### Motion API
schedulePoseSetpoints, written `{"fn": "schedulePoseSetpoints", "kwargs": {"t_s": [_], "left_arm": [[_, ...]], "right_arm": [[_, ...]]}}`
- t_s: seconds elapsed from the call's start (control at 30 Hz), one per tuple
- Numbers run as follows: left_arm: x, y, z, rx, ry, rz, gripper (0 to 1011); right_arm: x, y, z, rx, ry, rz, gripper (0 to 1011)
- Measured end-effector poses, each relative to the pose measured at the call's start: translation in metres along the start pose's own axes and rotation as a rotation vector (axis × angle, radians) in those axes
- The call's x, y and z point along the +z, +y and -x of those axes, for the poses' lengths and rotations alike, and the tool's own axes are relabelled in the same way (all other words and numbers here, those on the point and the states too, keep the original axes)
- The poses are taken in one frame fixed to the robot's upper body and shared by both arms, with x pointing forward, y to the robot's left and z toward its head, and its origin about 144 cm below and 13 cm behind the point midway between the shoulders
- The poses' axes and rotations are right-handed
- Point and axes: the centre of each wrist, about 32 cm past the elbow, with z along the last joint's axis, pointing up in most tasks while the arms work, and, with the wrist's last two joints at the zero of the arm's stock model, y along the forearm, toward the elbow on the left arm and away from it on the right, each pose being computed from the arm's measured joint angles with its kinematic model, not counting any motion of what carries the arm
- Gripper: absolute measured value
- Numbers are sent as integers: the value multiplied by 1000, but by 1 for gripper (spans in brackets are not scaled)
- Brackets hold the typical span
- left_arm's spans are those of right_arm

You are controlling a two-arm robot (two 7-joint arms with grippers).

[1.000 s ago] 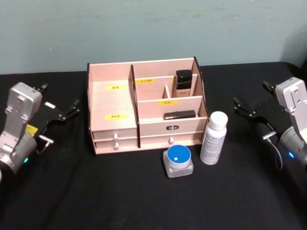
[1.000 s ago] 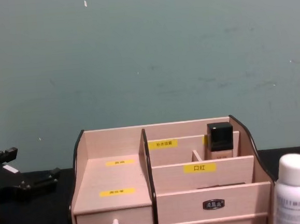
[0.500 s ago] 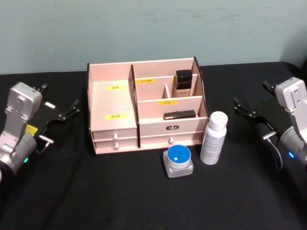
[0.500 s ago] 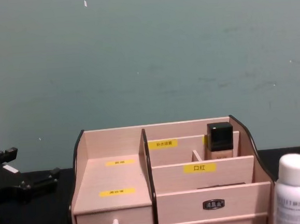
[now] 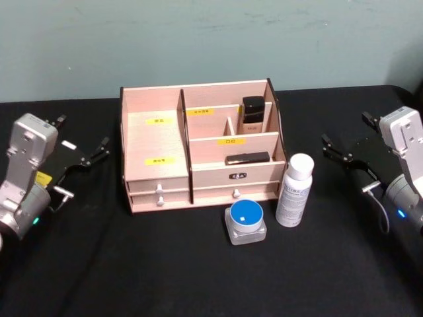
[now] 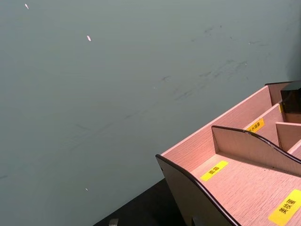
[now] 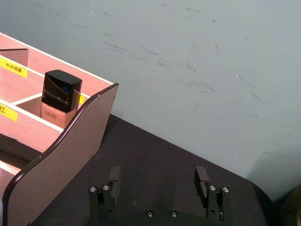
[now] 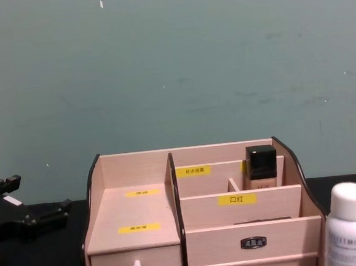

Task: Pick up the facial cleanser and watermelon frost from the table and place them into the tiered storage box.

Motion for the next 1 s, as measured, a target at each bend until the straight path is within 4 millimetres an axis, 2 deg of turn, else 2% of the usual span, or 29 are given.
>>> {"fn": "schedulePoseSetpoints", "kwargs": {"t_s": [0.33, 0.5, 0.67, 1.0], "left_arm": [[0, 0, 0, 0, 0, 0, 1009], [0, 0, 0, 0, 0, 0, 1010], [0, 0, 0, 0, 0, 0, 1010], [0, 0, 0, 0, 0, 0, 1010]], "right_arm": [[0, -1, -1, 3, 5, -1, 1002], [9, -8, -11, 28, 42, -21, 1003], [22, -21, -19, 55, 71, -49, 1002], [49, -64, -28, 108, 143, -85, 1003]]}}
